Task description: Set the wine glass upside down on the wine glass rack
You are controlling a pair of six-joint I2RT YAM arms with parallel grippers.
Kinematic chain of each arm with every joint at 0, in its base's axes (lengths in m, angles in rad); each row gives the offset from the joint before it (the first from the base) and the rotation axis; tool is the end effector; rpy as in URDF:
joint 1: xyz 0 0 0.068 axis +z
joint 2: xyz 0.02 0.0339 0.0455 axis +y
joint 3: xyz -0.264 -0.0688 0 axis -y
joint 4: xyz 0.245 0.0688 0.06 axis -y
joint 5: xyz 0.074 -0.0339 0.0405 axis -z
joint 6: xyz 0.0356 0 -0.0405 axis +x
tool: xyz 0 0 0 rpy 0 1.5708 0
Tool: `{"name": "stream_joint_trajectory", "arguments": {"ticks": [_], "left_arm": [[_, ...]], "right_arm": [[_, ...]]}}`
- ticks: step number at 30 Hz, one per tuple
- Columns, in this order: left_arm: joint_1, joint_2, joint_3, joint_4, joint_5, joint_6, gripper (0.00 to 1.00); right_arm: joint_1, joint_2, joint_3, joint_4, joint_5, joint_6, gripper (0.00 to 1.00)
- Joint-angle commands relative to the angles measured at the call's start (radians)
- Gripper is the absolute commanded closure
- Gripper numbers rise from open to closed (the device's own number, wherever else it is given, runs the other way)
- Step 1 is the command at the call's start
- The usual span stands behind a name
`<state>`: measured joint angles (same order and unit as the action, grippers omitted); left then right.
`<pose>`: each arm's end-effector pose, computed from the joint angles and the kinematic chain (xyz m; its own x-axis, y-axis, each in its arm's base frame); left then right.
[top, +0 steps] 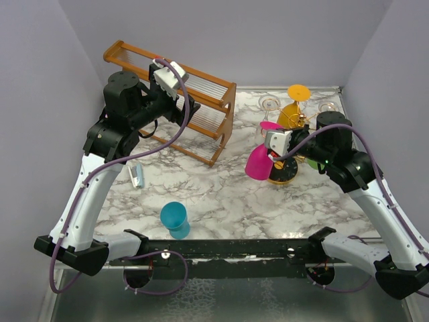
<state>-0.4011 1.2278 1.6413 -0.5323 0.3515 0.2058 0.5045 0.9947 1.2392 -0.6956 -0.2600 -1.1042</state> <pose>0.2144 -0.1043 0.5028 0.0324 0.1947 -0.9803 0.6892 0.7060 0.1630 0.1680 0.1032 0.4052 0.4264 -0.7505 -0.5049 -0.6421 0.1421 -0.7533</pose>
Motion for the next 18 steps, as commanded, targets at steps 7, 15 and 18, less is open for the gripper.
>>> {"name": "stream_joint_trajectory", "arguments": {"ticks": [7, 15, 18], "left_arm": [[0.004, -0.003, -0.009, 0.020, 0.033, 0.015, 0.14], [0.005, 0.002, -0.011, 0.021, 0.038, 0.017, 0.14], [0.004, 0.001, -0.014, 0.021, 0.041, 0.018, 0.14]], "right_arm": [[0.003, -0.008, -0.007, -0.012, -0.051, 0.018, 0.88], [0.003, -0.014, -0.016, -0.018, -0.059, 0.027, 0.83], [0.003, -0.015, -0.019, -0.021, -0.063, 0.029, 0.83]]}}
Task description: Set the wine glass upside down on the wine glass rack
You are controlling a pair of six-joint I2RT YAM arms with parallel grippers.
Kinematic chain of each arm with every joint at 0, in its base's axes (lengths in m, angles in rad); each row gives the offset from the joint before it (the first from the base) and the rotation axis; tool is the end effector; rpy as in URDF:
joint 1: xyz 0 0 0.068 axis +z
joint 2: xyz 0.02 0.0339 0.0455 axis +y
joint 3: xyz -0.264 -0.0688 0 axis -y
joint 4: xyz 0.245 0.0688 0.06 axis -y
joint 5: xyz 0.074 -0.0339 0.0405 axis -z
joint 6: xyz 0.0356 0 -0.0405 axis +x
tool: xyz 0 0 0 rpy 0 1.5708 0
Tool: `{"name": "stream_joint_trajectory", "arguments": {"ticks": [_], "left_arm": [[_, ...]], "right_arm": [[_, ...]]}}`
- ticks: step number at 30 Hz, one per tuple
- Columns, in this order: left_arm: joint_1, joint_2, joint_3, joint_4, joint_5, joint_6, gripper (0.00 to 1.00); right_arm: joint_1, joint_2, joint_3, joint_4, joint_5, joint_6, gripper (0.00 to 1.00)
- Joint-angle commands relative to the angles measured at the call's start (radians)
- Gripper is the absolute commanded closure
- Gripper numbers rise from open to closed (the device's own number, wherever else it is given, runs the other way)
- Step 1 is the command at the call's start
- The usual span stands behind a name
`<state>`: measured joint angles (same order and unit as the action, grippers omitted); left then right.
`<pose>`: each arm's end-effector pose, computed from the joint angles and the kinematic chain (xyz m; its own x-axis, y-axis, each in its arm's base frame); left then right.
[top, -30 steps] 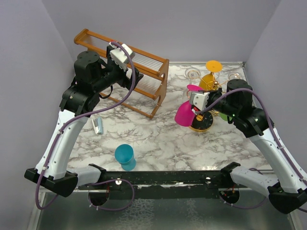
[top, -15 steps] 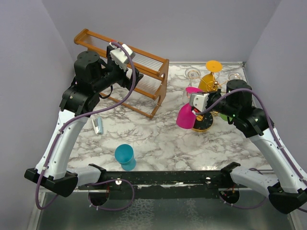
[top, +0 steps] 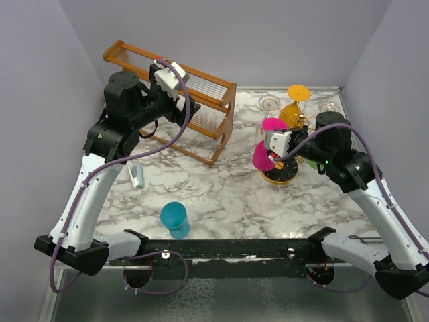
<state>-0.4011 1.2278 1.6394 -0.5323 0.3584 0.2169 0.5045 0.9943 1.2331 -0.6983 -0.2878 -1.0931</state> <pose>0.2145 -0.1045 0.5022 0.0394 0.2022 -0.9786 0.6940 0.6990 0.1724 0.1675 0.1040 0.4031 0.4309 -0.7348 -0.5238 -0.6603 0.1390 -0.7381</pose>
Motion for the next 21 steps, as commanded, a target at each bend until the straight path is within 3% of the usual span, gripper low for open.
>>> {"name": "stream_joint_trajectory", "arguments": {"ticks": [1, 21], "left_arm": [[0.004, 0.000, -0.013, 0.020, 0.035, 0.007, 0.14], [0.004, -0.006, -0.030, 0.019, 0.043, 0.020, 0.14]], "right_arm": [[0.003, -0.016, -0.014, -0.019, -0.037, 0.020, 0.83], [0.003, -0.016, -0.027, -0.022, -0.110, 0.053, 0.89]]}}
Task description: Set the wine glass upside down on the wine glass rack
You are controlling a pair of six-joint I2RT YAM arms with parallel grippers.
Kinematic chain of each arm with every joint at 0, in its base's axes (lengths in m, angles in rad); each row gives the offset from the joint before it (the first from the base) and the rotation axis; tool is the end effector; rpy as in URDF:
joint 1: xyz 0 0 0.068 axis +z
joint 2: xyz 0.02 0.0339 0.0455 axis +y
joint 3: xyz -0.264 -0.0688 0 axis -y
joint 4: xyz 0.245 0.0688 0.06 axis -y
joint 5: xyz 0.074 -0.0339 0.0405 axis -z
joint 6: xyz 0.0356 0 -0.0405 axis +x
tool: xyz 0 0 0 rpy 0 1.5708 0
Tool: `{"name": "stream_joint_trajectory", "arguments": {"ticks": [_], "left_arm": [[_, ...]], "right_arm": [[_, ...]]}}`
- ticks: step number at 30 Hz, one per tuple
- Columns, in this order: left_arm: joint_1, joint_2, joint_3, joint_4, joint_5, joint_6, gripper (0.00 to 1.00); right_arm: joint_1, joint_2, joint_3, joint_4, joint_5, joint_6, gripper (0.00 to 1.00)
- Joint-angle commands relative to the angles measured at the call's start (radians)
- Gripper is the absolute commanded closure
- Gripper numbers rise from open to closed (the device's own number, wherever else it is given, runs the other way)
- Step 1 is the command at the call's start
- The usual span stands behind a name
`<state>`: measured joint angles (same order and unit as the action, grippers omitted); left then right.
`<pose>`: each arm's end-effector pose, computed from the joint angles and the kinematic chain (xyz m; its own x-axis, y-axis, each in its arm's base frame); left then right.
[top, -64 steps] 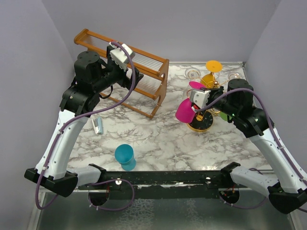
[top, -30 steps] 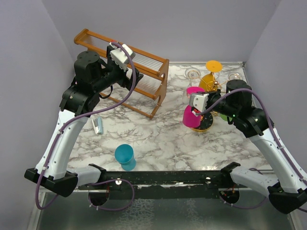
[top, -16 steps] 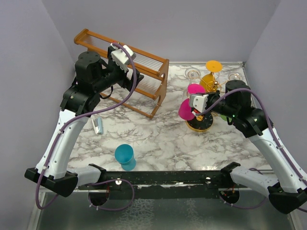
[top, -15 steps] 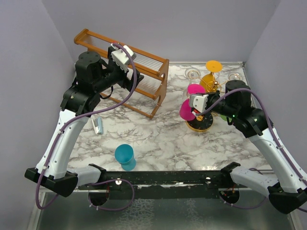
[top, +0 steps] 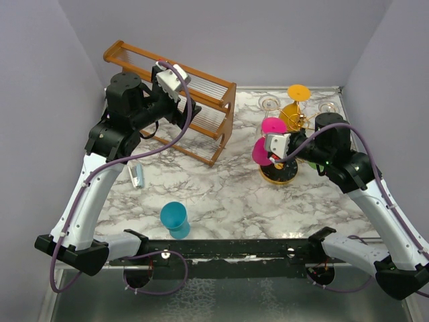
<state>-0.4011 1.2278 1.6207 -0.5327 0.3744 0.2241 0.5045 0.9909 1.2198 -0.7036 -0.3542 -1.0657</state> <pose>0.2165 -0.1059 0.4964 0.0298 0.2120 -0.9768 0.7079 0.6855 0.1704 0.1655 0.1055 0.3993 0.4395 -0.6950 -0.5691 -0.7002 0.1318 -0.7017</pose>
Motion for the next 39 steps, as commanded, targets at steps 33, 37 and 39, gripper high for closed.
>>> {"name": "stream_joint_trajectory", "arguments": {"ticks": [33, 37, 39], "left_arm": [[0.004, -0.016, -0.051, -0.053, 0.111, 0.098, 0.14], [0.004, -0.028, -0.067, -0.155, 0.205, 0.198, 0.14], [0.004, -0.038, -0.076, -0.224, 0.246, 0.276, 0.14]], "right_arm": [[0.003, -0.004, 0.003, -0.031, -0.192, 0.092, 0.61], [0.001, -0.008, 0.034, -0.054, -0.243, 0.123, 0.54], [-0.006, -0.010, 0.050, -0.059, -0.273, 0.151, 0.52]]}}
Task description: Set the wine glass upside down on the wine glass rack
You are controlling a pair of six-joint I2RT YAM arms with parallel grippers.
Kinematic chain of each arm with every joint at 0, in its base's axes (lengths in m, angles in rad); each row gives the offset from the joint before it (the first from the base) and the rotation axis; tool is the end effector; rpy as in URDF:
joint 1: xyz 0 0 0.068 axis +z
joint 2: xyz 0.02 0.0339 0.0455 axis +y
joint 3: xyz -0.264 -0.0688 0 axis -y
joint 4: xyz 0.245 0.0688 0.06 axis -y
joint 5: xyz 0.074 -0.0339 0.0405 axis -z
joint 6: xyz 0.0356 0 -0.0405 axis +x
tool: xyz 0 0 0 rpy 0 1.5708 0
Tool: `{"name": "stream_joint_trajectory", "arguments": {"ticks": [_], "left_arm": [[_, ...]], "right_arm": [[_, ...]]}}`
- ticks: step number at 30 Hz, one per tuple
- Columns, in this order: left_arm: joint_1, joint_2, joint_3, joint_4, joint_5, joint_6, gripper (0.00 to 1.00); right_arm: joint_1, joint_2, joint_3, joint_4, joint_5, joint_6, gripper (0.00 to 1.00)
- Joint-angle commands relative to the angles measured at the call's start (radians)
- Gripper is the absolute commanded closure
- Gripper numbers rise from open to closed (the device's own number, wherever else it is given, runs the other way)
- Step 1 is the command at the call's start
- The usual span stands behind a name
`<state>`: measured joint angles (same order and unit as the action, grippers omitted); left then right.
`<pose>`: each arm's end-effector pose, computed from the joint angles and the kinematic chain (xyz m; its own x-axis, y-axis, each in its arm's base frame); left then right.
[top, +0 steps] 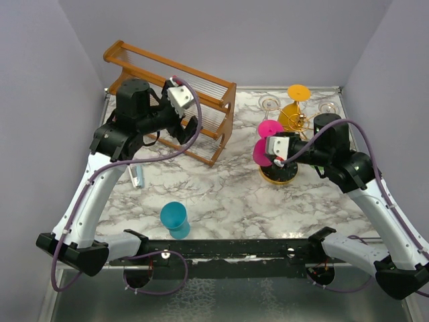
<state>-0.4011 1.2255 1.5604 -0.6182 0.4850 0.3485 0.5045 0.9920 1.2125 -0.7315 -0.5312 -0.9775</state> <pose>0.2178 -0.1104 0.4696 0.0168 0.3210 -0.9469 0.7998 0.5640 0.2054 0.1601 0.1090 0.3954 0.4269 -0.5809 -0.6931 -0.8042 0.1066 -0.5847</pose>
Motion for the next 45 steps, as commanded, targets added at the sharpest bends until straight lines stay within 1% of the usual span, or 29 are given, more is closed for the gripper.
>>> {"name": "stream_joint_trajectory", "arguments": {"ticks": [1, 5, 10, 15, 21, 26, 30, 34, 37, 45], "left_arm": [[0.004, -0.042, -0.023, -0.177, 0.156, 0.192, 0.14], [0.004, -0.062, -0.054, -0.364, 0.217, 0.352, 0.14], [0.000, -0.087, -0.112, -0.521, 0.238, 0.464, 0.15], [-0.008, -0.118, -0.212, -0.614, 0.232, 0.530, 0.16], [-0.025, -0.148, -0.328, -0.672, 0.194, 0.549, 0.19], [-0.030, -0.162, -0.367, -0.750, 0.194, 0.605, 0.19], [-0.032, -0.162, -0.413, -0.760, 0.175, 0.604, 0.21], [-0.034, -0.156, -0.458, -0.730, 0.119, 0.576, 0.27], [-0.035, -0.154, -0.479, -0.700, 0.110, 0.561, 0.34], [-0.059, -0.138, -0.507, -0.640, 0.118, 0.530, 0.59]], "right_arm": [[-0.011, -0.012, 0.064, -0.032, -0.112, 0.075, 0.51], [-0.030, -0.014, 0.094, -0.026, -0.161, 0.128, 0.48], [-0.050, -0.011, 0.115, -0.001, -0.188, 0.197, 0.47], [-0.061, -0.010, 0.102, 0.020, -0.174, 0.214, 0.46], [-0.072, -0.004, 0.092, 0.031, -0.169, 0.214, 0.45], [-0.078, 0.002, 0.095, 0.030, -0.173, 0.214, 0.45], [-0.082, 0.006, 0.093, 0.034, -0.178, 0.212, 0.45], [-0.084, 0.003, 0.086, 0.035, -0.178, 0.211, 0.45], [-0.087, -0.002, 0.074, 0.039, -0.173, 0.208, 0.45], [-0.090, -0.012, 0.064, 0.039, -0.154, 0.204, 0.45]]}}
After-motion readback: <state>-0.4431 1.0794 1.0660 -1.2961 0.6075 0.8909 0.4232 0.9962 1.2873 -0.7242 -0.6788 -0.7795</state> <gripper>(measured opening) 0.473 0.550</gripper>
